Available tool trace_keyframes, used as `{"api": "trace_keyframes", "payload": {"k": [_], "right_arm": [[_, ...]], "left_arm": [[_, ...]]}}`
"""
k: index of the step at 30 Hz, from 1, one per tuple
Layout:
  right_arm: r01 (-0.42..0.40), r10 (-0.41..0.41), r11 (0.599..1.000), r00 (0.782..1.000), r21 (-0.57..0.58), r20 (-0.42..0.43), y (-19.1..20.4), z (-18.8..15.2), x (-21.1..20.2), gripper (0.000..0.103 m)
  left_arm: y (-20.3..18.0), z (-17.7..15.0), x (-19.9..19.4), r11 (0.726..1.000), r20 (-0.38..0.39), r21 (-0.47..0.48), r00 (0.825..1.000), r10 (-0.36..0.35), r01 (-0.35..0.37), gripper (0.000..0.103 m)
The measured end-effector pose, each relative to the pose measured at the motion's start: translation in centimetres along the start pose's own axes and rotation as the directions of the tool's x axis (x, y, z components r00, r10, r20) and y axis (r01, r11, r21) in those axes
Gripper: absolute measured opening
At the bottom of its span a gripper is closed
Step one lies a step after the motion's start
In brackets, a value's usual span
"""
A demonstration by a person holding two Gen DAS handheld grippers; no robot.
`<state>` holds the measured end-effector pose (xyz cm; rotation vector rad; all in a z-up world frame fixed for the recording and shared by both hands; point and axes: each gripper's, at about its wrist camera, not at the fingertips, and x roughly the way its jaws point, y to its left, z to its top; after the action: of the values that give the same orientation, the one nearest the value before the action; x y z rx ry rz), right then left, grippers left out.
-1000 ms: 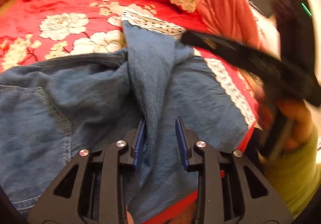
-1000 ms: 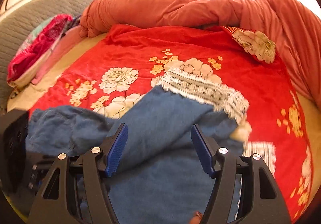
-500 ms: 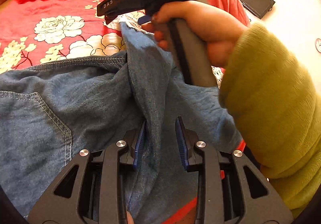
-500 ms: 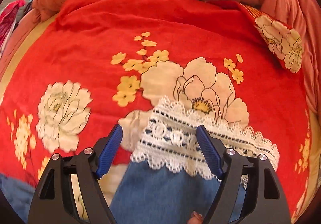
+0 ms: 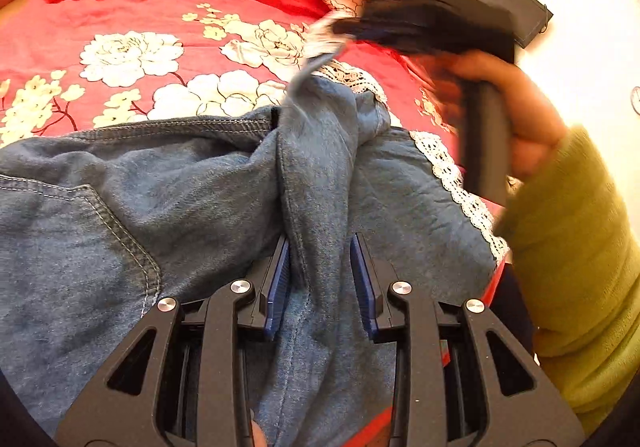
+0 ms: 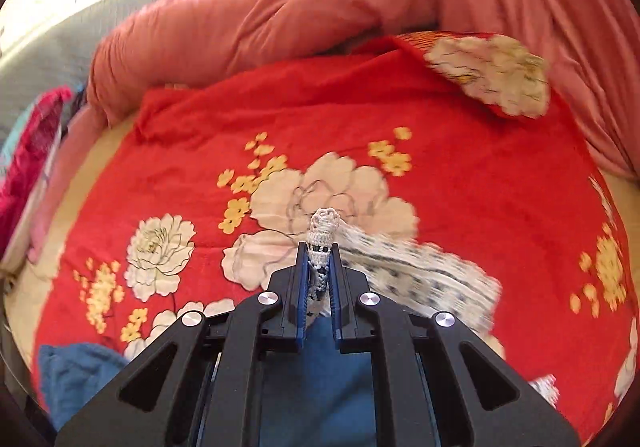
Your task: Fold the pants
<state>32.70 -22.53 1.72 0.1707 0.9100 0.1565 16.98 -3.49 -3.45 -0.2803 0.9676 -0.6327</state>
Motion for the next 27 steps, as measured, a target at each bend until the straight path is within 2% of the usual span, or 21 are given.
{"api": "trace_keyframes", "payload": {"k": [8, 12, 14, 20, 27], "right_arm": [[-0.034, 0.017, 0.983, 0.995, 0.179, 0.098, -7.2, -3.8, -8.0, 0.008], [-0.046, 0.024, 0.971, 0.995, 0.234, 0.097, -9.4, -6.9, -10.0, 0.008], [-0.054, 0.032, 0.961, 0.996, 0.272, 0.085, -10.4, -8.5, -10.7, 0.008], [-0.065, 0.036, 0.945, 0.995, 0.32, 0.096, -11.6, -11.8, -12.6, 0.008], [-0.099, 0.06, 0.922, 0.992, 0.374, 0.113, -11.7, -15.5, -15.4, 0.008]], "left_arm": [[-1.4, -0.7, -0.4, 0.997, 0.025, 0.055, 0.999, 0.048, -0.049, 0.024], [-1.7, -0.8, 0.0, 0.994, 0.033, 0.082, 0.997, 0.065, -0.068, 0.024], [-2.0, -0.8, -0.2, 0.993, 0.05, 0.096, 0.997, 0.067, -0.071, 0.02], [-3.6, -1.0, -2.5, 0.973, 0.174, 0.204, 0.982, 0.075, -0.111, 0.014], [-3.6, -1.1, -3.0, 0.969, 0.17, 0.215, 0.982, 0.087, -0.124, 0.012]]}}
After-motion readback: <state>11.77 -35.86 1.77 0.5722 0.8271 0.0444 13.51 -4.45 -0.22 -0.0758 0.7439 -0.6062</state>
